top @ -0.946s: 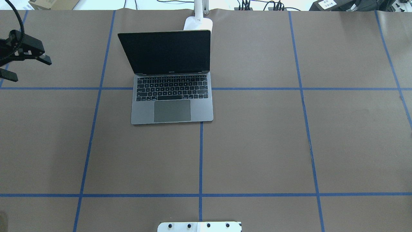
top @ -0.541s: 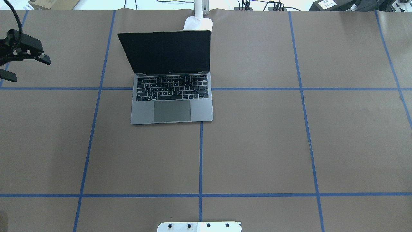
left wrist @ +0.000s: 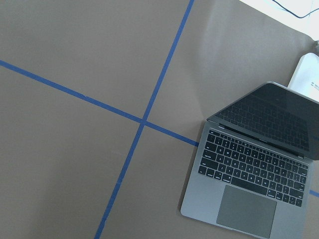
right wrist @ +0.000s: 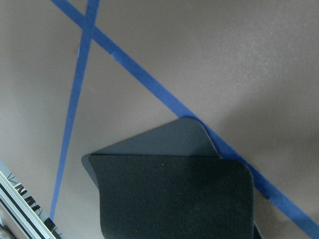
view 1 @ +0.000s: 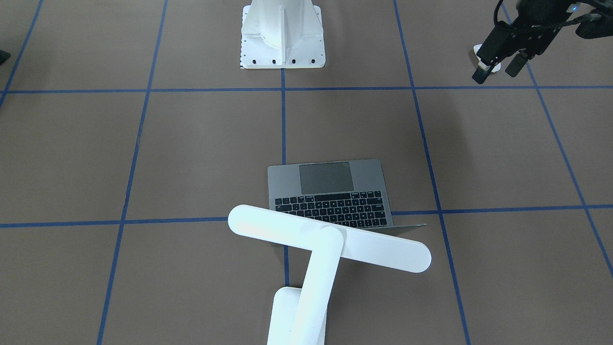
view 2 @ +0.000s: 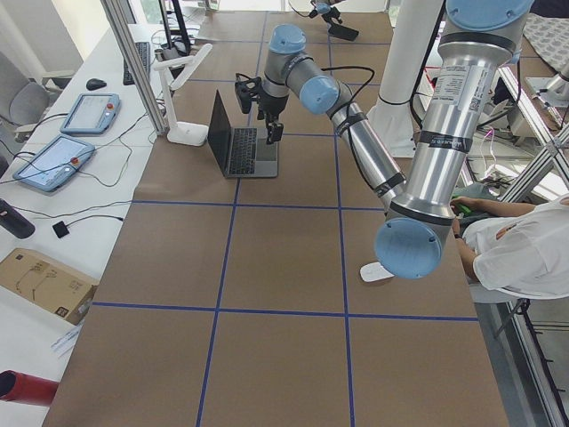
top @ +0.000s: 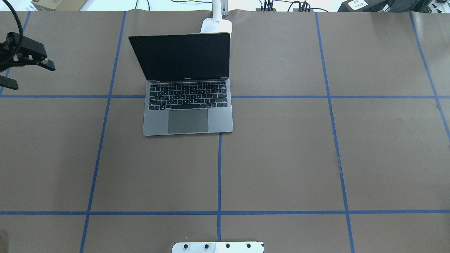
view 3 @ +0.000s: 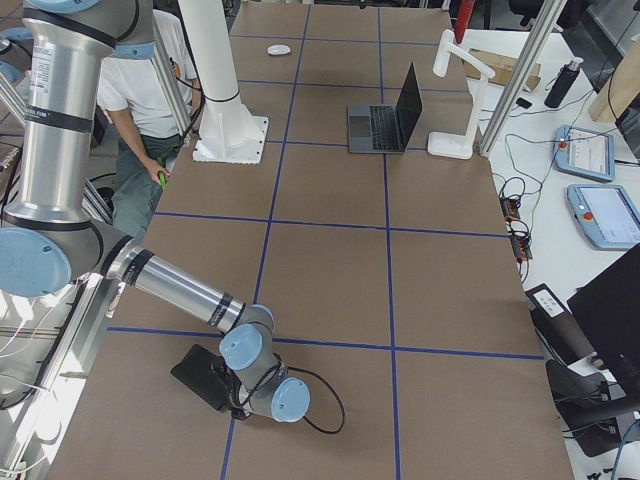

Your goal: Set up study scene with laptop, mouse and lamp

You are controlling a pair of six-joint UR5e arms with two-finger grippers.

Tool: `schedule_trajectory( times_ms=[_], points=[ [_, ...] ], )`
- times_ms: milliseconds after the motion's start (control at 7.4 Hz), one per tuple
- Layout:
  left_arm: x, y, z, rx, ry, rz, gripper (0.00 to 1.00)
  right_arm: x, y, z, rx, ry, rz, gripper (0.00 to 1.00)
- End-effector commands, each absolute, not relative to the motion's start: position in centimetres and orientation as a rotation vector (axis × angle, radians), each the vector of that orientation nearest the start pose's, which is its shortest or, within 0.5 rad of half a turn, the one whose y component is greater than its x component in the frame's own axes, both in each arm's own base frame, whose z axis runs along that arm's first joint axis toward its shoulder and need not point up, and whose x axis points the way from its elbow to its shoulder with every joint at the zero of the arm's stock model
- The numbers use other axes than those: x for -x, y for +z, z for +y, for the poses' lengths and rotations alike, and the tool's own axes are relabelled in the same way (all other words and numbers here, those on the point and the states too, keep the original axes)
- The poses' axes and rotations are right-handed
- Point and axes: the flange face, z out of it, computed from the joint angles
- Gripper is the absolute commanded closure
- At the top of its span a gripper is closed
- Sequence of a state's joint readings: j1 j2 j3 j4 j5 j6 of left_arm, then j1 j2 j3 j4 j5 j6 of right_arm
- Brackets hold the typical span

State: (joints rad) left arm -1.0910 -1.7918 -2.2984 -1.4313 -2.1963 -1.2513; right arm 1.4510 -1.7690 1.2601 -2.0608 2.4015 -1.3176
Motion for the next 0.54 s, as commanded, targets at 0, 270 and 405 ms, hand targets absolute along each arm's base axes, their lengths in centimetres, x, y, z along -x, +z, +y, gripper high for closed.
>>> schedule_trajectory(
  times_ms=[0,270,405],
  points=[
    [-14.07,24.17,-43.25,-0.058,-0.455,0.986,0.00,-3.10,89.52,-24.82,0.382,-0.813,-1.205,0.08],
    [-14.05,24.12,-43.21,-0.059,-0.455,0.987,0.00,-2.90,89.56,-24.80,0.368,-0.788,-1.225,0.07],
    [-13.90,23.88,-42.92,-0.062,-0.454,0.991,0.00,-2.75,89.49,-24.97,0.354,-0.774,-1.238,0.08]
  ],
)
